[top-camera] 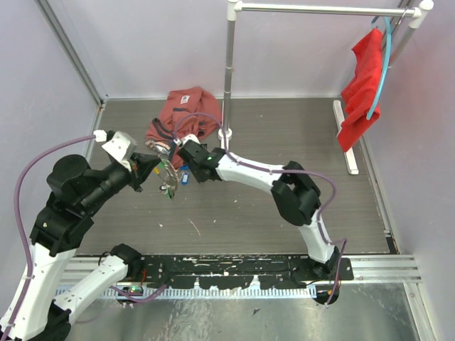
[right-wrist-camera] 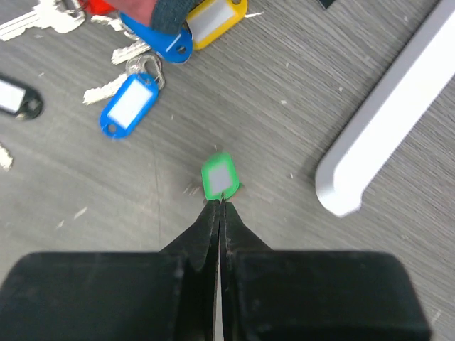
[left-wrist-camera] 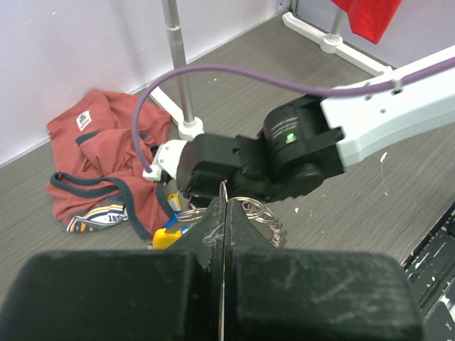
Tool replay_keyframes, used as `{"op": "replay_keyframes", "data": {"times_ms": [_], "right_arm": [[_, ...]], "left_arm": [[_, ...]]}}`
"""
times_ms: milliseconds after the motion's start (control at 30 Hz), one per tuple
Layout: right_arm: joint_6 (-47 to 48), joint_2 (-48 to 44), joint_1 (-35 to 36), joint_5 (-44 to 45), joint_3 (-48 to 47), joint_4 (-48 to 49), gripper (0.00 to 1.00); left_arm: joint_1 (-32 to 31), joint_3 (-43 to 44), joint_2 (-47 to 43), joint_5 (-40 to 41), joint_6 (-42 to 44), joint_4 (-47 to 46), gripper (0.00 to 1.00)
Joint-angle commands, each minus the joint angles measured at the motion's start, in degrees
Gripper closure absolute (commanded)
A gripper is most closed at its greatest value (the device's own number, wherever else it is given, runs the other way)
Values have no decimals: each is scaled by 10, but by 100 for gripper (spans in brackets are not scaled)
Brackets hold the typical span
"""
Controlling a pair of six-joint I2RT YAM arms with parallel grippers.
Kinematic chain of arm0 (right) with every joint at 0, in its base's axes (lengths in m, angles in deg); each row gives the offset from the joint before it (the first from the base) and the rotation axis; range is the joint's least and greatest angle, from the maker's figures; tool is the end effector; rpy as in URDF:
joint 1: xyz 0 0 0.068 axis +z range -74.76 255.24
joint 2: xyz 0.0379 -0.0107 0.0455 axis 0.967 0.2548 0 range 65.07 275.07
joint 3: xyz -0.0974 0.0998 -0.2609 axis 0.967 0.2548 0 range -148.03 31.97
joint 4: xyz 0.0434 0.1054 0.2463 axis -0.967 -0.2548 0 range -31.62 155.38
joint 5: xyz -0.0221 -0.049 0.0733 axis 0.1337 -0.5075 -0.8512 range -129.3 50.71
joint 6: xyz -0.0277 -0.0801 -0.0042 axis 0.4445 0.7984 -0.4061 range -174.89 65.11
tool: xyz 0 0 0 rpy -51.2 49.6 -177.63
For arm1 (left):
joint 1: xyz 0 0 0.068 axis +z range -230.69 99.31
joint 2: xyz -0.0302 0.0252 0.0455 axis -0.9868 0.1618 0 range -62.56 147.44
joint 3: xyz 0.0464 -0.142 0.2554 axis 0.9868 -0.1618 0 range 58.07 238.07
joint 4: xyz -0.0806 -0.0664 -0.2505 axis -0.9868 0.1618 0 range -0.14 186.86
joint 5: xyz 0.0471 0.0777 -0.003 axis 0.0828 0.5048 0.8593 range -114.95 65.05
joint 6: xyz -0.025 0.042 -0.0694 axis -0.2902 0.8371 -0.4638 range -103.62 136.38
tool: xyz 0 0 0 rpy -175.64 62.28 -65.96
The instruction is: Put the keys on the keyring
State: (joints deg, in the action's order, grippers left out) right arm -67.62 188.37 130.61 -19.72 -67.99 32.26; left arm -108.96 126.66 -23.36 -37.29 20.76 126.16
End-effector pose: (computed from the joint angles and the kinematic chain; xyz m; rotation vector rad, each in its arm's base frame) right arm 0.3137 0.4106 0.1875 -0.7789 2.3495 0.0637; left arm 0.1122 -0.0784 0.4555 0.6361 1.5904 -0.4932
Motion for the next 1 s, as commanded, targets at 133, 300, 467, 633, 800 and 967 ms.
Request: {"op": "replay_keyframes", "data": {"times_ms": [133, 300, 467, 633, 800, 967], "right_arm": [[11, -184, -42, -144, 124, 73, 99], [56, -298, -77, -277, 223, 120, 99], [82, -399, -111, -362, 285, 135, 99], [119, -492, -122, -393, 317, 141, 99], [131, -579, -130, -439, 342, 158, 99], [159, -622, -130, -465, 300, 69, 99]], "left_arm": [[2, 9, 3, -39, -6, -31, 100], [2, 8, 13, -76, -5, -24, 100], [2, 5, 26, -122, -9, -20, 100], [2, -6, 44, -156, -21, -29, 100], [-2, -17, 65, -182, -43, -54, 100], [-62, -21, 85, -145, -49, -81, 100]]}}
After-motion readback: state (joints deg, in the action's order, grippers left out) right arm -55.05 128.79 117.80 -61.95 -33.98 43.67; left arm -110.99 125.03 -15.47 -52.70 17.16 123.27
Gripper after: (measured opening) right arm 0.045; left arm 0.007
